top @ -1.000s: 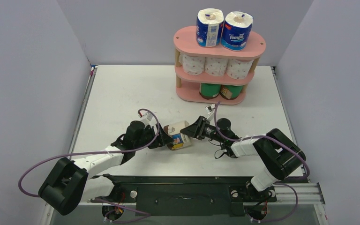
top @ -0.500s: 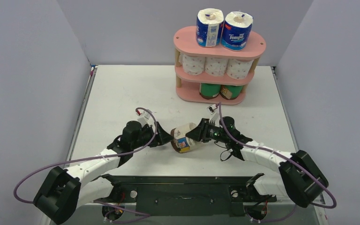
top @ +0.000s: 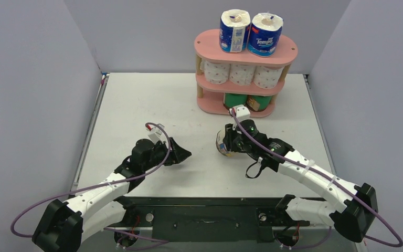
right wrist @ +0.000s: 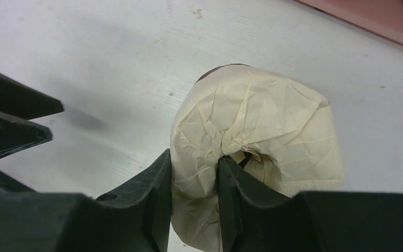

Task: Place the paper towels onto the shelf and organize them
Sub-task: Adjust the paper towel at the center of the board.

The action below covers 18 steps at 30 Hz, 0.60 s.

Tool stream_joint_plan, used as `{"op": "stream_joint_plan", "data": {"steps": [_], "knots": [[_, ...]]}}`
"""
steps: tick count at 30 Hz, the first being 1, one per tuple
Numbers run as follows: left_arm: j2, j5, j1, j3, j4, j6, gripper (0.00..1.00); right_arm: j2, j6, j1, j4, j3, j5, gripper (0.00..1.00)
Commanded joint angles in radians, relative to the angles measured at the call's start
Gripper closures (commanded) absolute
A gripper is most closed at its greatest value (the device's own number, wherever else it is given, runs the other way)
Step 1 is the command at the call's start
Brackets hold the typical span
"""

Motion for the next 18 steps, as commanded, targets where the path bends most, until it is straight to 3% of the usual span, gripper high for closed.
{"op": "stream_joint_plan", "data": {"steps": [1,8,18], "knots": [[-0.015,-0.005,0.009,-0.017,0.015,-0.009,0.32,0.068,-0.100,0.065,-0.177,0.107,0.302,0.79],[-0.022,0.001,0.013,-0.032,0.018,-0.013,0.31,0.231,-0.135,0.165,-0.260,0.216,0.422,0.79],[-0.043,0.005,0.016,-0.077,0.043,-0.048,0.31,0.342,-0.163,0.196,-0.248,0.264,0.354,0.79]]}}
